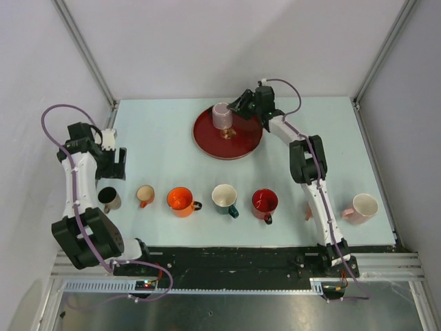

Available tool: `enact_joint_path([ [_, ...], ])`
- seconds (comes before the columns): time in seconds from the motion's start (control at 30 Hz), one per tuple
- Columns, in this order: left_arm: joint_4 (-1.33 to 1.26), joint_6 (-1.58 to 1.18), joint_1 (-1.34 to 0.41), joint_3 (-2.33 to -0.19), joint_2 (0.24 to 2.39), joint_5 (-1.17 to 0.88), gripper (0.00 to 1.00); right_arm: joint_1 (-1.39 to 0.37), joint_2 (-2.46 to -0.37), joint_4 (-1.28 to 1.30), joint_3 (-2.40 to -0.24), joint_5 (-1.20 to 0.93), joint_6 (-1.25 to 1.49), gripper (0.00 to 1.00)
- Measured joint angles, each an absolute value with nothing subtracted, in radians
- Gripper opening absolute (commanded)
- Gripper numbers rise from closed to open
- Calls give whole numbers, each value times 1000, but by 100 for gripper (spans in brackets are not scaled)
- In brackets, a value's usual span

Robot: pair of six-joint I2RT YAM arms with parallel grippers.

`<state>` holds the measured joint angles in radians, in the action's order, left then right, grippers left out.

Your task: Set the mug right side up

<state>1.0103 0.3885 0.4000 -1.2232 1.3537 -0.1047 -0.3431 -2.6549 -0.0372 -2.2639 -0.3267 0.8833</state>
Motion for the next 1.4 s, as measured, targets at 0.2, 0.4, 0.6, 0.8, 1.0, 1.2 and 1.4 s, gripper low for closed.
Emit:
enact_joint_path([
  [0.2,1012,385,303,-1235,1354,-39,89,-347,-2575,49,-2181,-418,804,41],
  [0.4,1018,381,193,-1261,1354,-43,89,-347,-2449,138,-2032,-495,690,40],
  [0.6,1017,365,159,-1304,1355,-65,89,-343,-2324,340,-1945,-483,493,61],
  [0.8,1018,357,134,-1304,1370,-66,89,-344,-2312,577,-2078,-439,321,92],
  [1.0,1019,355,113,-1304,1375,-75,89,-364,-2356,624,-2373,-331,284,98],
  [1.2,1019,348,111,-1301,1375,-80,89,-431,-2448,543,-2469,-197,291,97],
  [1.4,1019,340,107,-1286,1375,-83,89,-502,-2595,514,-2502,-147,261,86],
])
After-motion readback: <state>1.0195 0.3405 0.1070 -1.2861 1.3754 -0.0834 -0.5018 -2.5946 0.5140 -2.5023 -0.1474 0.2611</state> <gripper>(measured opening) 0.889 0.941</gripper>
